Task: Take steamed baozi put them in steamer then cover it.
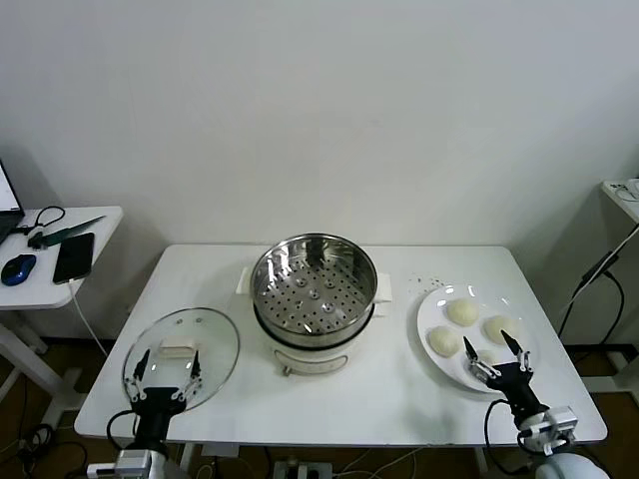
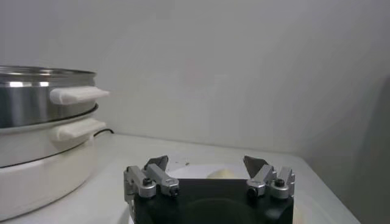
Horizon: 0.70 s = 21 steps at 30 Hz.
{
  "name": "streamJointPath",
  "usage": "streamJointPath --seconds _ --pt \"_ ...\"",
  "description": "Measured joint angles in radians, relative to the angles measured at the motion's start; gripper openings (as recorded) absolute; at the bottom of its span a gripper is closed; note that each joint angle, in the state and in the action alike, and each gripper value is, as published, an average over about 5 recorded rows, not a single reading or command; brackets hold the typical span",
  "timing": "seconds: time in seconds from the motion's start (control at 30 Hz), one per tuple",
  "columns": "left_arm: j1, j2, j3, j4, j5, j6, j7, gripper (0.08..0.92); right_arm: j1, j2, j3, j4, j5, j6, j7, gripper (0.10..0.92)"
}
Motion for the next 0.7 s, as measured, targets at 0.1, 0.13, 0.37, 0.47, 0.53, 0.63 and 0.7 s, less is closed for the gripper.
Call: streamJointPath --seconds 0.1,0.13,0.37,0.47,0.53,0.63,0.7 --pt "-0.001 0.000 0.002 -0.003 0.000 0.001 -0.003 0.823 0.023 -0.031 -0.008 -0.008 -0.023 -0.026 -0.031 0.823" --pt "0.000 0.000 0.003 -0.005 0.001 0.001 -0.005 0.823 0.036 -0.050 -0.012 -0.014 -0.036 -0.040 -0.049 0.823" --pt "0.012 0.000 0.015 -0.007 0.008 -0.008 -0.013 0.823 0.187 -0.220 -0.092 -0.097 -0.135 -0.116 -0.235 0.823" --pt "0.016 0.001 0.017 -0.004 0.012 -0.013 -0.016 0.823 0.288 -0.302 -0.164 -0.155 -0.182 -0.132 -0.327 0.823" --pt "0.017 0.003 0.018 -0.002 0.012 -0.015 -0.016 0.823 0.369 -0.355 -0.228 -0.197 -0.212 -0.139 -0.389 0.823" --pt "0.015 0.008 0.016 0.004 0.009 -0.015 -0.017 0.823 0.503 -0.421 -0.345 -0.260 -0.255 -0.148 -0.474 0.823" --pt "0.012 0.011 0.015 0.009 0.006 -0.016 -0.017 0.823 0.601 -0.454 -0.436 -0.301 -0.281 -0.150 -0.527 0.823"
